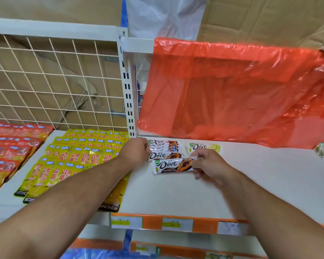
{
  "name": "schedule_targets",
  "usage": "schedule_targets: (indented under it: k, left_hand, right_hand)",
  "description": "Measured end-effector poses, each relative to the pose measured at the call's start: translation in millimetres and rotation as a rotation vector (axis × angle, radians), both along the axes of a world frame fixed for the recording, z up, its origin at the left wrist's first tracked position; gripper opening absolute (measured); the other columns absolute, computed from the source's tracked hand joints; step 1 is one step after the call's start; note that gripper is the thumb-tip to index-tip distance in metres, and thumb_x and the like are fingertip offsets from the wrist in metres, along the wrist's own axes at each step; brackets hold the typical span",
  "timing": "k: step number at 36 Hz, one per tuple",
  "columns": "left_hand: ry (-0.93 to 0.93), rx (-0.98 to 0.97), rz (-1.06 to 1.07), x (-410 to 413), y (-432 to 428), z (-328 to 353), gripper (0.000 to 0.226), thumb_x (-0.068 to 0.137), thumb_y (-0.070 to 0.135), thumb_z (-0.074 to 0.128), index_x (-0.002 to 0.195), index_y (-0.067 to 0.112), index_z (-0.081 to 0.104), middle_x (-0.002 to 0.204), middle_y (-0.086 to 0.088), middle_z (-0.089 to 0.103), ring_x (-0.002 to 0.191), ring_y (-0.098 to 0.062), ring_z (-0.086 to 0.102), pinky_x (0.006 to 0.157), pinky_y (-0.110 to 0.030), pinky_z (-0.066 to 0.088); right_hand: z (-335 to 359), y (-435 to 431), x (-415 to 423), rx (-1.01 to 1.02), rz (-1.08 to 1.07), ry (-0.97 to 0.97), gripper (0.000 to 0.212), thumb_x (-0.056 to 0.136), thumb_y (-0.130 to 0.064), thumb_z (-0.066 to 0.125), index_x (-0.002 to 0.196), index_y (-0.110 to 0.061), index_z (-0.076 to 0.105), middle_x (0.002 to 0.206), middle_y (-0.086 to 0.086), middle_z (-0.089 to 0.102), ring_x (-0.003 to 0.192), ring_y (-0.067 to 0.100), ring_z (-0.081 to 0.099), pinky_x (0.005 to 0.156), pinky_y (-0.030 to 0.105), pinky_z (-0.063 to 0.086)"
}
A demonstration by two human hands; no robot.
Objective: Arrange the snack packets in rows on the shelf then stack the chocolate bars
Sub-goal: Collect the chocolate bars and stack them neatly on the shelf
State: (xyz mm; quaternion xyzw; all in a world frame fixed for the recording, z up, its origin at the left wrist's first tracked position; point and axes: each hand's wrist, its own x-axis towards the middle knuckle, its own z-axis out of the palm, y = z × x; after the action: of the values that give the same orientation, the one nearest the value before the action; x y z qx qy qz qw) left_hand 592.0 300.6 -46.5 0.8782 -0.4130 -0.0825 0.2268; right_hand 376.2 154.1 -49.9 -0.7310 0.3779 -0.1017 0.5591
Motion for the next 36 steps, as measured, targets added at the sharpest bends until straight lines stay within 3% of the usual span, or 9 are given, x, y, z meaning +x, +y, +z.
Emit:
schedule_targets:
  k: [8, 12, 18, 23, 26, 29, 36]
  left_hand:
    - [-0.064, -0.005, -0.03, 13, -7, -8, 0.013, 0.086, 0.019, 0.055, 0.075, 0.015, 0.062, 0.081, -0.008, 0.069, 0.081, -0.029, 0.063, 0.066, -0.033, 0.05]
    - [-0.078, -0.005, -0.043, 18, -10, -11, 0.012, 0.083, 0.019, 0.054, 0.072, 0.016, 0.058, 0.079, -0.009, 0.068, 0.08, -0.031, 0.062, 0.061, -0.03, 0.042]
    - [-0.07, 0.024, -0.046, 20, -12, -11, 0.008, 0.078, 0.021, 0.059, 0.075, 0.014, 0.06, 0.079, -0.006, 0.066, 0.08, -0.029, 0.061, 0.06, -0.027, 0.04]
    - [-0.093, 0.046, -0.042, 15, -11, -7, 0.013, 0.077, 0.025, 0.062, 0.075, 0.019, 0.051, 0.077, -0.001, 0.059, 0.078, -0.027, 0.058, 0.06, -0.028, 0.039]
    - [-0.184, -0.031, -0.029, 13, -10, -5, 0.007, 0.081, 0.022, 0.057, 0.084, 0.017, 0.053, 0.087, -0.004, 0.058, 0.082, -0.029, 0.059, 0.061, -0.032, 0.043]
    - [-0.289, -0.166, -0.018, 14, -11, -4, 0.016, 0.081, 0.018, 0.058, 0.096, 0.012, 0.059, 0.097, -0.01, 0.059, 0.088, -0.033, 0.058, 0.068, -0.039, 0.049]
    - [-0.479, -0.218, -0.035, 19, -7, 2, 0.027, 0.081, 0.017, 0.057, 0.107, 0.015, 0.064, 0.103, -0.004, 0.064, 0.098, -0.032, 0.058, 0.077, -0.041, 0.043]
  right_hand:
    - [-1, 11, -2, 0.055, -0.088, -0.03, 0.01, 0.09, 0.004, 0.064, 0.092, -0.006, 0.061, 0.059, 0.013, 0.058, 0.06, 0.03, 0.055, 0.073, 0.057, 0.053]
    - [0, 12, -5, 0.058, -0.091, -0.025, 0.008, 0.091, 0.005, 0.063, 0.095, -0.002, 0.061, 0.061, 0.016, 0.057, 0.06, 0.03, 0.054, 0.071, 0.051, 0.052]
    - [-1, 7, -6, 0.052, -0.1, -0.022, 0.009, 0.09, 0.005, 0.063, 0.098, 0.0, 0.061, 0.062, 0.016, 0.056, 0.063, 0.034, 0.056, 0.074, 0.056, 0.053]
    - [-1, 3, -1, 0.048, -0.076, -0.001, 0.011, 0.09, 0.004, 0.064, 0.099, -0.002, 0.062, 0.063, 0.016, 0.057, 0.064, 0.035, 0.057, 0.074, 0.061, 0.054]
    - [-2, 3, 3, 0.042, -0.069, 0.005, 0.013, 0.09, 0.003, 0.065, 0.1, -0.004, 0.062, 0.061, 0.012, 0.058, 0.061, 0.032, 0.058, 0.074, 0.059, 0.054]
    - [-5, 8, 10, 0.033, -0.079, 0.002, 0.012, 0.09, 0.004, 0.064, 0.099, -0.004, 0.061, 0.057, 0.009, 0.055, 0.055, 0.028, 0.055, 0.068, 0.051, 0.053]
    - [-11, 19, 31, -0.042, -0.101, 0.012, 0.015, 0.09, 0.003, 0.064, 0.093, -0.011, 0.06, 0.063, 0.011, 0.051, 0.05, 0.025, 0.054, 0.058, 0.039, 0.053]
